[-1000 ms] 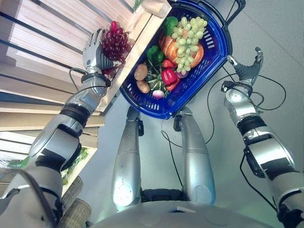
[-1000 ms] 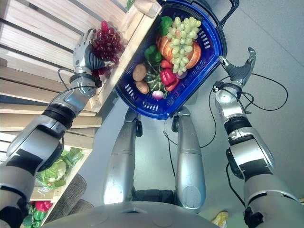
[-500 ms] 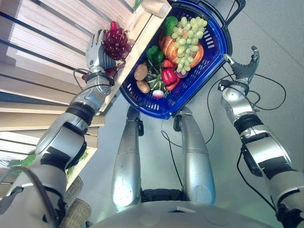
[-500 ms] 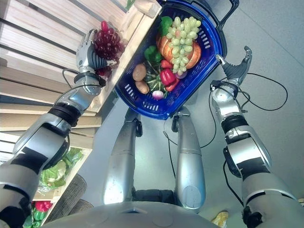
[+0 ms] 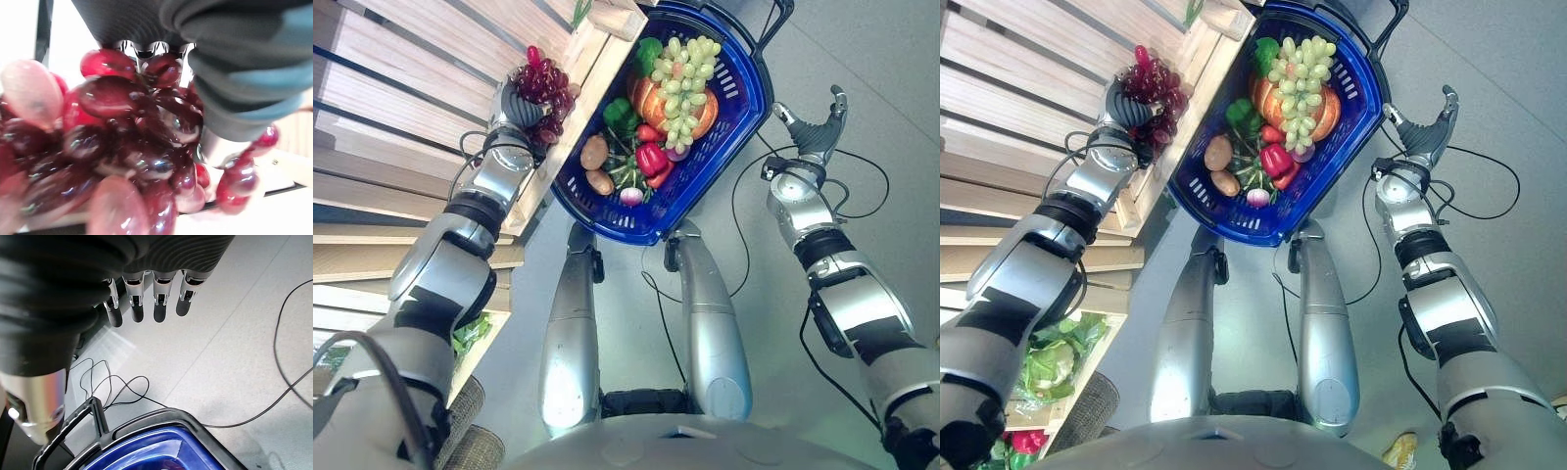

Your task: Pick up fruits and vegetables into the basket

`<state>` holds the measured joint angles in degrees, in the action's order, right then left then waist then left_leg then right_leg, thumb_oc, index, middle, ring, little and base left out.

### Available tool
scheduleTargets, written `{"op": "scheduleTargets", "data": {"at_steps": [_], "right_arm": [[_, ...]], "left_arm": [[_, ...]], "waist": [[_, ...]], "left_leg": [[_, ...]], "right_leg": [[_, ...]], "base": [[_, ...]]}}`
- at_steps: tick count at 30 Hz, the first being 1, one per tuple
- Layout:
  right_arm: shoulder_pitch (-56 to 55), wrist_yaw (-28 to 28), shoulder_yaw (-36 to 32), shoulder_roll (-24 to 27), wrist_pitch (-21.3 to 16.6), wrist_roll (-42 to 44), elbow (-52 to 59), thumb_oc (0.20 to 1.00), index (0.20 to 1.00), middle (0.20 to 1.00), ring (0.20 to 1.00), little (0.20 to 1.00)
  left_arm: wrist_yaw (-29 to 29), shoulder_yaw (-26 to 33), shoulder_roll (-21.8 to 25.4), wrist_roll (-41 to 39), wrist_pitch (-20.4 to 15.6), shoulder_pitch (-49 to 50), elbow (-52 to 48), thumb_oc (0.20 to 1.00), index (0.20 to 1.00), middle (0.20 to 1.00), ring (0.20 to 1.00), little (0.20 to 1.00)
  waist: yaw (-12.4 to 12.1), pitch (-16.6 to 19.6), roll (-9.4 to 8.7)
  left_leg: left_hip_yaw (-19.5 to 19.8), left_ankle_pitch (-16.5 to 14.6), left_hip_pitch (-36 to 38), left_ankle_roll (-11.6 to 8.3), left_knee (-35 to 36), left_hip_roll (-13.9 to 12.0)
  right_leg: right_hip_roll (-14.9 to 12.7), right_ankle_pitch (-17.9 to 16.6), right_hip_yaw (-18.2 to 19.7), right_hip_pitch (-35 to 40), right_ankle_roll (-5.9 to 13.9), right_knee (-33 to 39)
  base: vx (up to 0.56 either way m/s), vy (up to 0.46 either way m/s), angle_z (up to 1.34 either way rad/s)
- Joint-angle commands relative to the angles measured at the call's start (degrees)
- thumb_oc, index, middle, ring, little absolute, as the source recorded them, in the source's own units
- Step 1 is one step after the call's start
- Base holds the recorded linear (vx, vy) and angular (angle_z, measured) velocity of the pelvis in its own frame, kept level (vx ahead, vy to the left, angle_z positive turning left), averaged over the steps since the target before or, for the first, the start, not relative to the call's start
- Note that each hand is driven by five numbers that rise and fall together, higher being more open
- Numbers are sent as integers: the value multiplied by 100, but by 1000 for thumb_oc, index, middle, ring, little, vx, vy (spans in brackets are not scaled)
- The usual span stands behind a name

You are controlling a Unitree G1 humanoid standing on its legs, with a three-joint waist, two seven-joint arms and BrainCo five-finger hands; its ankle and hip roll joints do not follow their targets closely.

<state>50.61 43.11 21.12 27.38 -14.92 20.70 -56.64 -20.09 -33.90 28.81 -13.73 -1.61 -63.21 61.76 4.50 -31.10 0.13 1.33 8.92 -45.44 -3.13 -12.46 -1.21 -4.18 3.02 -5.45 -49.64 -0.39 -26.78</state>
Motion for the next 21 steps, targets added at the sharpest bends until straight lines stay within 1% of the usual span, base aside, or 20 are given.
{"op": "scheduleTargets", "data": {"at_steps": [1,13,17,19,20,21], "right_arm": [[58,47,1,-87,-95,-73,-13,1000,1000,1000,1000,1000],[-4,90,-2,-104,-150,-59,-7,1000,1000,1000,1000,1000],[-29,105,22,-129,-155,-62,17,1000,1000,1000,1000,1000],[-20,96,23,-125,-129,-62,29,1000,1000,1000,1000,1000],[-51,85,6,-121,-150,-54,28,1000,1000,1000,1000,1000],[-85,88,-4,-122,-171,-68,39,1000,1000,1000,1000,1000]], "left_arm": [[572,215,-567,-418,-202,293,279,200,200,200,200,200],[682,246,-601,-574,-311,389,323,200,200,200,200,200],[811,297,-639,-924,-454,450,301,200,200,200,200,200],[945,380,-659,-1362,-615,474,261,200,200,200,200,200],[1136,537,-656,-1813,-861,510,176,200,200,200,200,200],[1259,651,-651,-2166,-1028,548,91,200,200,200,200,200]], "waist": [[-11,131,-144],[-9,131,-140],[-13,131,-135],[-13,131,-131],[-22,131,-121],[-27,131,-114]], "left_leg": [[-179,-789,85,50,-605,226],[-162,-817,56,50,-622,233],[-159,-813,48,53,-620,236],[-158,-813,44,57,-629,235],[-151,-823,36,59,-657,238],[-148,-832,44,62,-669,240]], "right_leg": [[386,-479,167,268,542,718],[375,-468,171,247,543,725],[379,-464,173,244,537,722],[385,-460,181,237,530,706],[386,-438,184,231,525,671],[385,-426,181,236,522,650]], "base": [[0,0,0],[0,0,0],[0,0,0],[0,0,0],[0,0,0],[0,0,0]]}}
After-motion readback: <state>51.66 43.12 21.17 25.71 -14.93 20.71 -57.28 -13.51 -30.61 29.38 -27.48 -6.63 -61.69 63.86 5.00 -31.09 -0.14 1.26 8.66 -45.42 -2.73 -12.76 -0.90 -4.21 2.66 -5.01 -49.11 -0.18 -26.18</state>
